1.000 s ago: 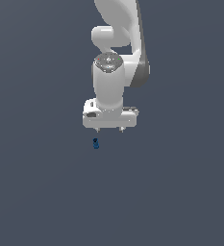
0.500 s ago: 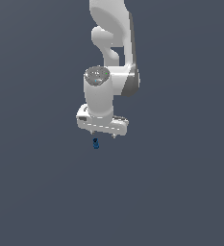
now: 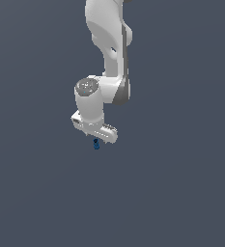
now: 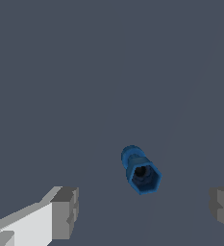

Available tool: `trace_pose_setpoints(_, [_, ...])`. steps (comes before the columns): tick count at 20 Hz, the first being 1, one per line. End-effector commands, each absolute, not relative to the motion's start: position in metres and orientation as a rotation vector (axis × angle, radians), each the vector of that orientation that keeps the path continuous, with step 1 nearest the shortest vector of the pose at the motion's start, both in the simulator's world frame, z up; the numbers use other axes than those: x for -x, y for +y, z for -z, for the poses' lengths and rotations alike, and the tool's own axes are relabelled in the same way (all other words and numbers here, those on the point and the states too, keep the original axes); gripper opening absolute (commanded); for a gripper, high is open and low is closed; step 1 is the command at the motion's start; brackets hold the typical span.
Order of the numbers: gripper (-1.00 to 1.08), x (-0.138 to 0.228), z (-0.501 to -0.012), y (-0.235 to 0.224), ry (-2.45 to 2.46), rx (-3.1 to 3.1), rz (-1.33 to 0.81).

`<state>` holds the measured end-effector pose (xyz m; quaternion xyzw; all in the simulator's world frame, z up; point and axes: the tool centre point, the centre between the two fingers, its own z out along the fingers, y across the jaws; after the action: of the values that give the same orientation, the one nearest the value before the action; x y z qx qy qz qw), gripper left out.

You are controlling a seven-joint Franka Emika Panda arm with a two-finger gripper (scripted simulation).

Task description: Pick up the object and move it to a goal position.

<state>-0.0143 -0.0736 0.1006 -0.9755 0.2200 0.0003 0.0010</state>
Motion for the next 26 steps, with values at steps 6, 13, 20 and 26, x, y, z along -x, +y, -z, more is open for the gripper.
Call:
trace_pose_setpoints(6, [1.00,0.017,-0.094,-0.080,0.758,3.049,-0.001])
trace_pose_setpoints(13, [1.00,0.017,-0.075,-0.081,0.762,3.048,-0.001])
trace_pose_setpoints(20, [1.00,0.017,-0.045,-0.081,0.767,3.047,0.000])
trace_pose_setpoints(26, [-1.00,0.017,-0.043,-0.081,0.768,3.046,0.000])
